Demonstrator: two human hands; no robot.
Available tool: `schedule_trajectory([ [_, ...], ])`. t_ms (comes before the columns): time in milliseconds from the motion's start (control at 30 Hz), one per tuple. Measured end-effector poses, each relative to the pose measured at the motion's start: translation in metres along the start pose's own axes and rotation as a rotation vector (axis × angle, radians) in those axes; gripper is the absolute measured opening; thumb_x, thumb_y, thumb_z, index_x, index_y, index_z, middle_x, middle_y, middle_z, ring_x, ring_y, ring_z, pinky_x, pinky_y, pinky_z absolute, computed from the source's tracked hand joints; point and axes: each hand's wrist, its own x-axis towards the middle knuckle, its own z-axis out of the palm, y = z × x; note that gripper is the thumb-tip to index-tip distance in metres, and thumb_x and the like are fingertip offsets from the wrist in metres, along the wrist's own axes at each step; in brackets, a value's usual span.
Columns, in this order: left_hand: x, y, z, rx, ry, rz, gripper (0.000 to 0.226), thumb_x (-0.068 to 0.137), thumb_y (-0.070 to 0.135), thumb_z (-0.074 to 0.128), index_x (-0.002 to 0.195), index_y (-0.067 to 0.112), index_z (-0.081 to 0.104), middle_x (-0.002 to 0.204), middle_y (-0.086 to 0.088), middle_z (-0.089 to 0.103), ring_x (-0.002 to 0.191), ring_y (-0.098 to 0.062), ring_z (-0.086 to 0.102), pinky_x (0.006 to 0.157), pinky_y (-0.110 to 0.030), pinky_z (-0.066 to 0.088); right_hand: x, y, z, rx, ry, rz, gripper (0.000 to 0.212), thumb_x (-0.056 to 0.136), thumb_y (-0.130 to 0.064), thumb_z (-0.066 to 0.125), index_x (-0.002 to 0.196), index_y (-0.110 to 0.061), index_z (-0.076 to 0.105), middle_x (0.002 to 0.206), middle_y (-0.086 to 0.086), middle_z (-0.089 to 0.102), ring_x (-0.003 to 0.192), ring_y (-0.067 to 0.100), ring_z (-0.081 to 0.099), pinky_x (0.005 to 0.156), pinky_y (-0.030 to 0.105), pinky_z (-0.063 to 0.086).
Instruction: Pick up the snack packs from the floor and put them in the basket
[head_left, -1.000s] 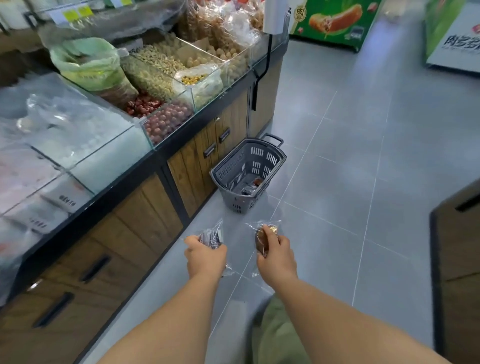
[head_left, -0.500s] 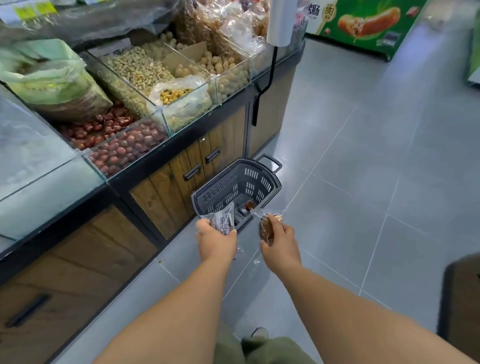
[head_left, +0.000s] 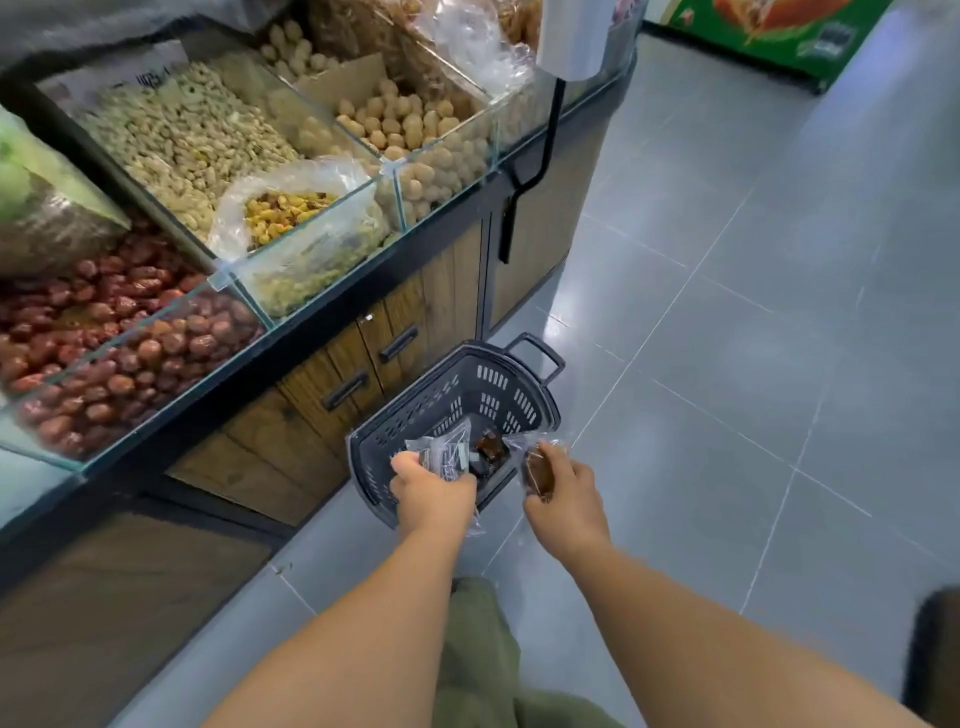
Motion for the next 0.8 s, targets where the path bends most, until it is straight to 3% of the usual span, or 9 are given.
schedule_trajectory([
  [67,0.018,0.024,0.008,0.034,-0.002,-0.031,0.054,0.073,0.026,0.069,0.111,0.02,0.031,0.116,-0.007,0.043,0.086,-0.032,0.058,0.081,-0.045,0.052,0.03,-0.015,-0.008,0.014,-0.005,-0.002,0.067,0.084,-0.024,0.056,0.141,-0.044,0.029,0.139,0.003,0.036,0.12,0.029,0.046,0.104,0.043,0.04],
  [200,0.053,0.062,0.016,0.003,0.004,-0.04,0.049,0.077,0.021,0.069,0.107,0.02,0.031,0.115,-0.01,0.042,0.083,-0.031,0.057,0.067,-0.039,0.053,0.076,-0.044,-0.021,0.028,-0.009,-0.032,0.066,0.085,-0.021,0.057,0.143,-0.038,0.031,0.136,0.004,0.037,0.118,0.026,0.048,0.103,0.037,0.04],
  [333,0.075,0.082,0.024,0.038,0.019,-0.069,0.047,0.083,0.019,0.066,0.111,0.018,0.029,0.118,-0.008,0.037,0.067,-0.019,0.047,0.062,-0.034,0.042,0.113,-0.06,-0.029,0.018,-0.062,-0.069,0.062,0.088,-0.021,0.057,0.141,-0.039,0.031,0.136,0.005,0.036,0.114,0.027,0.05,0.103,0.039,0.042],
  [433,0.093,0.09,0.035,0.009,0.027,-0.096,0.05,0.083,0.02,0.066,0.116,0.019,0.028,0.119,-0.007,0.035,0.067,-0.014,0.045,0.066,-0.035,0.045,0.146,-0.061,-0.033,-0.016,-0.133,-0.068,0.063,0.089,-0.022,0.055,0.143,-0.04,0.028,0.139,0.005,0.033,0.118,0.028,0.048,0.104,0.037,0.04],
  [533,0.108,0.101,0.051,-0.038,0.065,-0.153,0.049,0.081,0.021,0.067,0.109,0.023,0.026,0.117,-0.006,0.036,0.069,-0.013,0.044,0.073,-0.037,0.049,0.182,-0.059,-0.036,-0.035,-0.204,-0.064,0.063,0.089,-0.023,0.055,0.143,-0.041,0.027,0.137,0.004,0.033,0.117,0.027,0.048,0.106,0.042,0.039],
  [667,0.125,0.117,0.075,-0.049,0.128,-0.294,0.051,0.078,0.025,0.068,0.1,0.029,0.022,0.111,-0.009,0.046,0.072,-0.023,0.054,0.064,-0.035,0.045,0.229,-0.057,-0.043,-0.083,-0.299,-0.06,0.063,0.09,-0.023,0.056,0.143,-0.042,0.027,0.134,0.003,0.035,0.114,0.025,0.05,0.104,0.043,0.043],
  [800,0.149,0.126,0.101,-0.091,0.163,-0.403,0.051,0.075,0.025,0.069,0.098,0.031,0.024,0.11,-0.006,0.046,0.079,-0.028,0.058,0.072,-0.041,0.052,0.275,-0.054,-0.043,-0.156,-0.397,-0.058,0.061,0.09,-0.026,0.057,0.14,-0.046,0.027,0.13,0.001,0.038,0.112,0.023,0.053,0.103,0.045,0.044],
])
